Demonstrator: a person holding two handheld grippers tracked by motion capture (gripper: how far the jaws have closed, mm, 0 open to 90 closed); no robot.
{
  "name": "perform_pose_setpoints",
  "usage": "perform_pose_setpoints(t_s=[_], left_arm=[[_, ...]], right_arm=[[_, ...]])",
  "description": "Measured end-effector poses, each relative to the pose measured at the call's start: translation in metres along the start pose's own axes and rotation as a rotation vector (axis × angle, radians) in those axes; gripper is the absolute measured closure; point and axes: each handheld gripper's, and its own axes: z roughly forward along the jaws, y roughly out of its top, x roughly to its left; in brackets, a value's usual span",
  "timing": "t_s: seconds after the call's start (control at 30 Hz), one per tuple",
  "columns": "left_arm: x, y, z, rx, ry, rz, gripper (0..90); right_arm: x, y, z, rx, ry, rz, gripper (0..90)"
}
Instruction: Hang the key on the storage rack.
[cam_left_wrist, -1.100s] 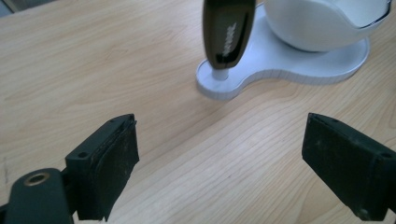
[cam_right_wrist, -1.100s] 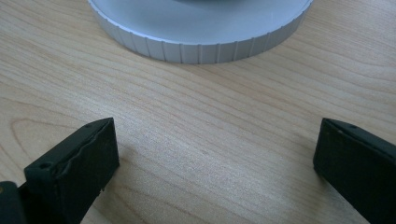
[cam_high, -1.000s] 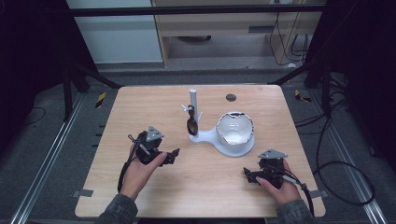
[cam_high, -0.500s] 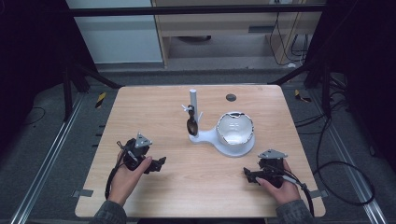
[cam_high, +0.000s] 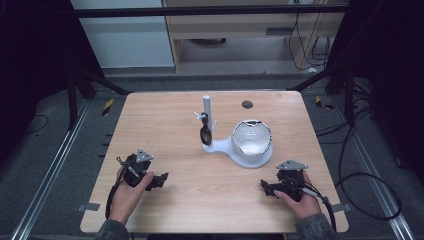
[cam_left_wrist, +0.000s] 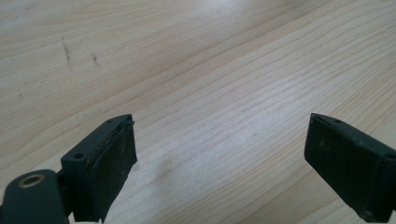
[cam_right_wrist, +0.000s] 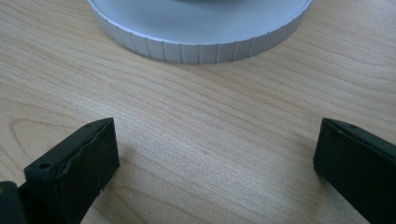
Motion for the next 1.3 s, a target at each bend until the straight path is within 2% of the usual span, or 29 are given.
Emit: perform_pose_setpoints(t_s=[0.23,0.7,1.0,1.1,1.3], left_arm=[[0.011,-0.011,0.002,0.001,0.015,-0.045,8.7],[0.025,-0.026,0.01,0.016,0.021,-0.078,8.0],[0.028,-0.031,0.015,0.017,0.033,-0.087,7.9],[0.029,-0.034,0.018,0.028,0.037,-0.083,7.8],[0.027,-0.036,0.02,0.017,0.043,-0.069,5.9]], right_arm=[[0.001,0.0,0.0,-0.001,-0.002,0.003,0.4],[0.001,0.0,0.0,-0.002,-0.005,0.0,0.4],[0.001,0.0,0.0,-0.001,-0.005,0.0,0.4],[0.001,0.0,0.0,-0.002,-0.005,0.0,0.5],[0.001,0.0,0.0,-0.001,-0.005,0.001,0.4]])
